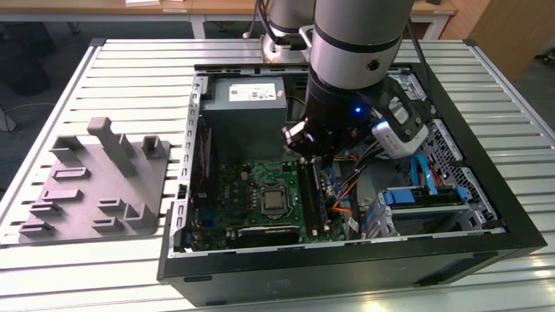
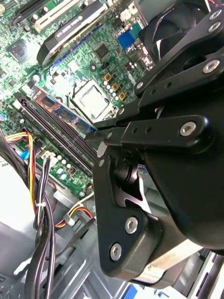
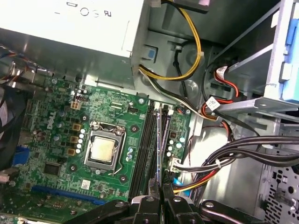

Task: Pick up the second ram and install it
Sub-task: 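Insert the second ram into the second slot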

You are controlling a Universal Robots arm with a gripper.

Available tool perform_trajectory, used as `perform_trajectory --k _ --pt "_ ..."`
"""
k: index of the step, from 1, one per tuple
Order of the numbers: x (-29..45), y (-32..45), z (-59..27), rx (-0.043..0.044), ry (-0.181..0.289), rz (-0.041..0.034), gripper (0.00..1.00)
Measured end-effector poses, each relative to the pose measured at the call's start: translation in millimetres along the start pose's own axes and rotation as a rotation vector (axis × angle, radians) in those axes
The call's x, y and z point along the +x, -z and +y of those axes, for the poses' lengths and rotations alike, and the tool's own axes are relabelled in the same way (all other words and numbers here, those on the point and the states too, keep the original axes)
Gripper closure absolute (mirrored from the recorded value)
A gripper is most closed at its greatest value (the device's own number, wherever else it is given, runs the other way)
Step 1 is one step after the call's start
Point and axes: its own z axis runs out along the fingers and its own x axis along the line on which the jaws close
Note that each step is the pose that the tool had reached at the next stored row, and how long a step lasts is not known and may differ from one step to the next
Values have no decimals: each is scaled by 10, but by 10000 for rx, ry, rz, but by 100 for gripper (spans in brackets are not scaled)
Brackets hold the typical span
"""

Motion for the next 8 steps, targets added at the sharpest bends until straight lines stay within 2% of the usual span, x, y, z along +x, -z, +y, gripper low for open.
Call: perform_trajectory --k 8 --pt "0 -4 0 34 -580 -28 86"
